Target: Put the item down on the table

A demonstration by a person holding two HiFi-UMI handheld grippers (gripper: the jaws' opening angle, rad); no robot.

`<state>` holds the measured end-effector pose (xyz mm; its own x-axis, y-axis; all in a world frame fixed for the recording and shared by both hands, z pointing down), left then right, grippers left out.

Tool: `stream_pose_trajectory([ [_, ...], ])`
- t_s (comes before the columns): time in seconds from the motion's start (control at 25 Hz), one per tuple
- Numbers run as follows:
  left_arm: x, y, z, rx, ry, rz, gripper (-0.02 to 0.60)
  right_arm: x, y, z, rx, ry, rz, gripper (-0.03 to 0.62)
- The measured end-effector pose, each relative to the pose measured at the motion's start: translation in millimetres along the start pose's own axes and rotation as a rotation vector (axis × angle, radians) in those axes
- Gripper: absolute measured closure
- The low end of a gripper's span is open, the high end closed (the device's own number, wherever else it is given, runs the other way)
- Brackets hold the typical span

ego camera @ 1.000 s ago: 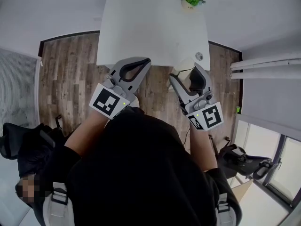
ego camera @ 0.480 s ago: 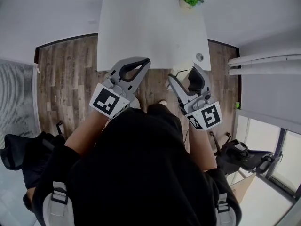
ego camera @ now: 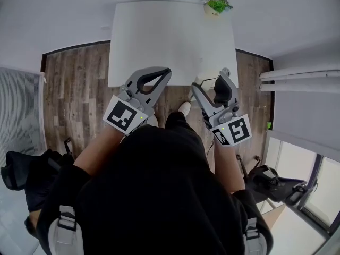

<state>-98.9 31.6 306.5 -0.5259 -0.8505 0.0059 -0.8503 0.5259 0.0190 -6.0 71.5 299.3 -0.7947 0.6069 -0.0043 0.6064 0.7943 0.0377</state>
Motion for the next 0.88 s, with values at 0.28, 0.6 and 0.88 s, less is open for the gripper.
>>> stream_pose_trajectory([
  [0.28, 1, -52, -1, 0.017, -0.013, 0.026, 0.588, -55, -2, 1, -0.010, -0.010, 0.036, 0.306],
  [0.6, 3, -99, -3, 0.042, -0.005, 0.070, 0.588, -108, -1, -5, -0.014, -0.026, 0.077, 0.307],
  [0.88, -6, -135, 1, 0.054, -0.020, 0.106, 0.588, -145, 8, -4, -0.032, -0.039, 0.118, 0.306],
])
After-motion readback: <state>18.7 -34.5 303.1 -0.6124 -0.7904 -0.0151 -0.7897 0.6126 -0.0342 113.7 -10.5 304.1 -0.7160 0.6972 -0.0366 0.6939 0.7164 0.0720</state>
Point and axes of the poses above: the fingertips, and each gripper's own axes: y backward along the fingers, x to its left, z out of its top, the point moved 1 cm from there along y, backward along the fingers, and after that the axes turned 11 degrees about z, right-handed, at the moved point
